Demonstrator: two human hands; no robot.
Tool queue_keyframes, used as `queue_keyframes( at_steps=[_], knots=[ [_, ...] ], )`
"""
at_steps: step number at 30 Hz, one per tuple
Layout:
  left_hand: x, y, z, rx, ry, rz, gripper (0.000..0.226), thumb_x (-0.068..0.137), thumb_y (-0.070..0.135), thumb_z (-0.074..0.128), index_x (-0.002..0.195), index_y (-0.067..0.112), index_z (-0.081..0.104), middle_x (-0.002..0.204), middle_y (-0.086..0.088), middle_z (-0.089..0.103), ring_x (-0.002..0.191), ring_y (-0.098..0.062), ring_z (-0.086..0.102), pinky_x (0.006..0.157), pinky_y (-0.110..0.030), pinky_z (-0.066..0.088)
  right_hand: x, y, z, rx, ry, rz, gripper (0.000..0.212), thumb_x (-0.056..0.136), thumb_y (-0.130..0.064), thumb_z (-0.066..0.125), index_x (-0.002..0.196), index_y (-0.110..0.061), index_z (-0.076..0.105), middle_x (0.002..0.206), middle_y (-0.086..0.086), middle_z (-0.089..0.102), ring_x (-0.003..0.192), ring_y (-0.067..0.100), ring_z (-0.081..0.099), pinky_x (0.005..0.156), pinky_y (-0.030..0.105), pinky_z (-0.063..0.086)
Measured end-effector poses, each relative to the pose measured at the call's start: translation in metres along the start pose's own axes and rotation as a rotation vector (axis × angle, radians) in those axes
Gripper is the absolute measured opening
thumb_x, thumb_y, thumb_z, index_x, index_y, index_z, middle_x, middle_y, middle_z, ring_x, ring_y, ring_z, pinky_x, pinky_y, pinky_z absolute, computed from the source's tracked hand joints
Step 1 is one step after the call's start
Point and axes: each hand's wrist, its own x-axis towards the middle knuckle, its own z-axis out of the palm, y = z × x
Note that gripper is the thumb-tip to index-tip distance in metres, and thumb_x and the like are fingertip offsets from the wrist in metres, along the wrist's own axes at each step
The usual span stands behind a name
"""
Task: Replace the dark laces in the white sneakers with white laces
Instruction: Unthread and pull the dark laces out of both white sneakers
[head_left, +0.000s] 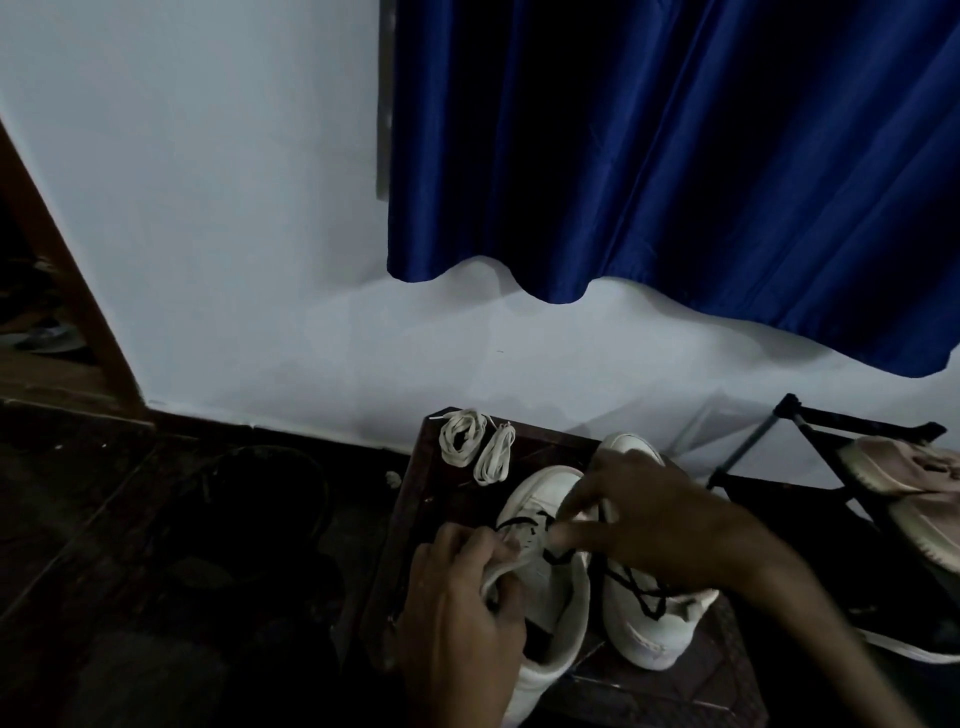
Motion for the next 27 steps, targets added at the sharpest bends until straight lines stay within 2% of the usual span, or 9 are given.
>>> queue_keyframes(
  at_steps=[3,6,10,14,16,18,19,24,27],
  knots=[
    [0.0,0.0,-0.001,0.012,0.015,-0.003,0.023,0.059,0.024,0.068,0.073,0.034,0.053,0.079,0.018,0.051,0.076,-0.013,0.052,0.059,-0.012,0.025,0.013,-0.014,0.027,-0.029,-0.039,0.005,0.04,0.084,-0.056,0.063,0.106,-0.023,0.071,0.11,-0.002,0.056,0.11,0.015,0.052,0.09,0.036,0.048],
    [0.001,0.0,-0.001,0.013,0.022,-0.01,0.015,0.059,0.025,0.062,0.07,0.033,0.055,0.079,0.016,0.051,0.075,-0.012,0.051,0.059,-0.013,0.024,0.011,-0.006,0.031,0.056,0.001,0.048,0.03,0.078,-0.05,0.071,0.097,-0.027,0.07,0.101,-0.007,0.059,0.101,0.012,0.058,0.082,0.033,0.051],
    [0.0,0.001,-0.001,0.003,0.025,-0.022,0.023,0.063,0.019,0.068,0.071,0.034,0.054,0.08,0.02,0.048,0.077,-0.006,0.044,0.062,-0.01,0.023,0.009,-0.01,0.038,-0.108,0.084,0.073,0.032,0.09,-0.043,0.056,0.108,-0.018,0.064,0.114,0.002,0.053,0.11,0.021,0.055,0.081,0.035,0.047],
    [-0.001,0.001,-0.003,0.004,-0.008,-0.038,0.035,0.062,0.009,0.078,0.075,0.034,0.057,0.083,0.02,0.05,0.08,-0.006,0.044,0.064,-0.009,0.024,0.004,-0.018,0.045,-0.141,0.143,0.093,0.025,0.094,-0.029,0.051,0.107,-0.013,0.064,0.115,0.006,0.057,0.104,0.026,0.061,0.077,0.032,0.048],
    [-0.001,0.001,-0.003,-0.001,-0.012,-0.034,0.035,0.062,0.009,0.078,0.075,0.034,0.056,0.083,0.019,0.051,0.08,-0.006,0.045,0.063,-0.011,0.025,-0.005,-0.013,0.031,-0.048,0.078,0.103,0.019,0.092,-0.03,0.058,0.101,-0.017,0.069,0.105,0.002,0.065,0.095,0.017,0.065,0.074,0.024,0.05],
    [0.0,0.001,-0.004,-0.004,-0.012,-0.03,0.036,0.061,0.009,0.077,0.073,0.035,0.054,0.081,0.019,0.051,0.078,-0.008,0.047,0.059,-0.016,0.027,-0.015,-0.006,0.007,0.105,-0.022,0.107,0.008,0.088,-0.033,0.067,0.086,-0.026,0.069,0.083,-0.009,0.065,0.071,0.002,0.061,0.059,0.011,0.046],
    [0.0,0.002,-0.004,0.0,-0.011,-0.033,0.036,0.061,0.01,0.077,0.073,0.035,0.053,0.081,0.02,0.05,0.078,-0.008,0.048,0.057,-0.019,0.028,-0.016,0.0,-0.006,0.17,-0.023,0.111,0.007,0.087,-0.034,0.069,0.082,-0.028,0.068,0.078,-0.01,0.064,0.065,0.0,0.06,0.058,0.011,0.047],
    [-0.001,0.004,-0.006,0.013,-0.014,-0.048,0.037,0.063,0.014,0.077,0.077,0.037,0.051,0.078,0.028,0.042,0.078,-0.008,0.048,0.056,-0.014,0.023,0.032,0.042,-0.06,0.161,0.499,0.156,0.009,0.088,-0.025,0.069,0.09,-0.016,0.072,0.085,0.002,0.069,0.067,0.012,0.062,0.063,0.028,0.05],
    [-0.001,0.004,-0.006,0.024,-0.005,-0.031,0.035,0.066,0.016,0.076,0.078,0.038,0.052,0.078,0.028,0.042,0.078,-0.005,0.042,0.057,-0.012,0.021,0.08,0.055,-0.066,0.149,0.634,0.163,0.014,0.089,-0.022,0.069,0.094,-0.01,0.073,0.093,0.006,0.07,0.076,0.016,0.06,0.068,0.03,0.046]
  ],
)
